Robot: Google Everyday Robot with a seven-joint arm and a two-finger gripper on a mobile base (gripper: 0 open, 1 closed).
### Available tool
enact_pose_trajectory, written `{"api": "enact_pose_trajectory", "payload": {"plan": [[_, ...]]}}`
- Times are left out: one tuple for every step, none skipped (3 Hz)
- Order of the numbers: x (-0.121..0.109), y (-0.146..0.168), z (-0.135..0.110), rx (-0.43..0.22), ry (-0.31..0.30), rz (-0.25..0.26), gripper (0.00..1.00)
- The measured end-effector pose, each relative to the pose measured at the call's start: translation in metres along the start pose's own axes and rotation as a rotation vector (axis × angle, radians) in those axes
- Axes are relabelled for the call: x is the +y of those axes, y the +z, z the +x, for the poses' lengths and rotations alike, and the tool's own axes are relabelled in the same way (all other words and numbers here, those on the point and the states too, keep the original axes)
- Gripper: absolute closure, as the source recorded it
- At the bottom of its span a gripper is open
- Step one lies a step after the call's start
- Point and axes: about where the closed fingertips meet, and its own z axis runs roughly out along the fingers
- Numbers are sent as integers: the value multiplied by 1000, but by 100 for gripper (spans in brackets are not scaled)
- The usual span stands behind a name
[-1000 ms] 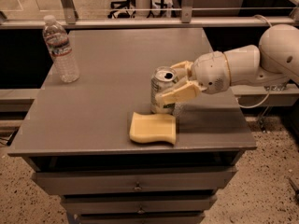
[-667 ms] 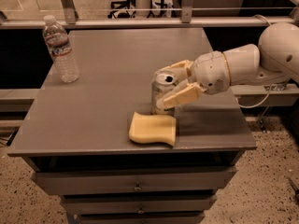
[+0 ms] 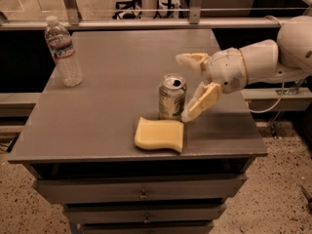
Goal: Move 7up can near sponge
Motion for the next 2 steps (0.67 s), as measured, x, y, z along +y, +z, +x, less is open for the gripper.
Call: {"api": "enact_pose_trajectory", "payload": {"plan": [[-34,-69,-14,29,-31,87,0],[-58,-130,-43,21,-76,207,0]]}}
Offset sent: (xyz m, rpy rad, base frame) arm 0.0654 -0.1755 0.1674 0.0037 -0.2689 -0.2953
